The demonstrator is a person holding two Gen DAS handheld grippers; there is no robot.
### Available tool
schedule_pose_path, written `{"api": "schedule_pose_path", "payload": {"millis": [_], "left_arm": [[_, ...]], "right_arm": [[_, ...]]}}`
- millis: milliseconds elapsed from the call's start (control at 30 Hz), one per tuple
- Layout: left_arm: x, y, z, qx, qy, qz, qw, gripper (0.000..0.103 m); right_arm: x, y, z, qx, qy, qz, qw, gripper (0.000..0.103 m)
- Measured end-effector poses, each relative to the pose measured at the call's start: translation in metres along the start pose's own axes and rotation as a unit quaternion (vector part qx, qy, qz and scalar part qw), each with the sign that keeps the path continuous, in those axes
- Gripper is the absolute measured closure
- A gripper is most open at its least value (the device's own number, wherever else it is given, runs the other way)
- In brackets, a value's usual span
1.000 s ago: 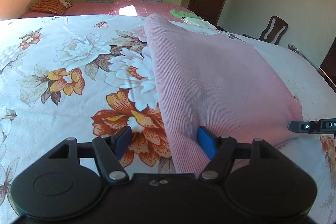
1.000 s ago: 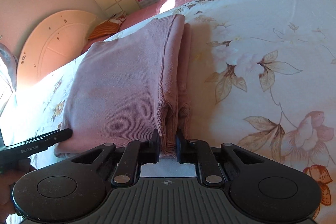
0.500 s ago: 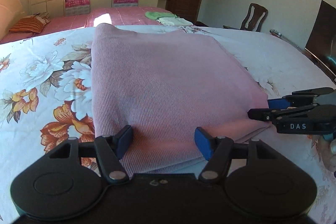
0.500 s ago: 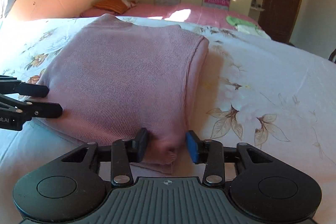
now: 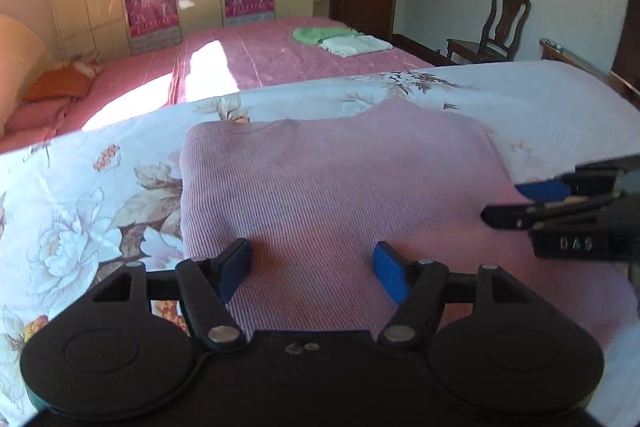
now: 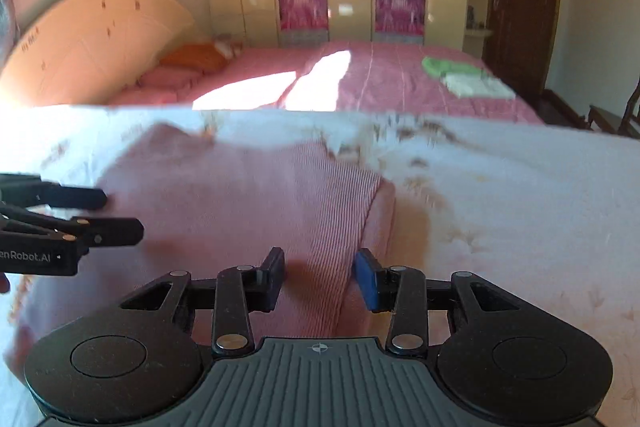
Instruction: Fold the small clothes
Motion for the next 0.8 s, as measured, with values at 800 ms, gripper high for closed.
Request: {"api": "schedule_pose_path", "payload": {"millis": [800], "left_arm": [[0.023, 0.039, 0.013, -0.004, -0.033, -0.053, 0.9981, 0.032]], "right_arm": [[0.011, 0.061, 0.021, 0.032, -0.05, -0.053, 0.997, 0.061]]}}
Point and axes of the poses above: each gripper's, at about its wrist camera, not at the fingertips, and y roughly against the way its jaws point, x to its right, z to its underside, the point moved 4 cm from there along -y, roughly the way its jaws point, and after that the axes turned 3 degrees about -y, right-handed, at the moved point
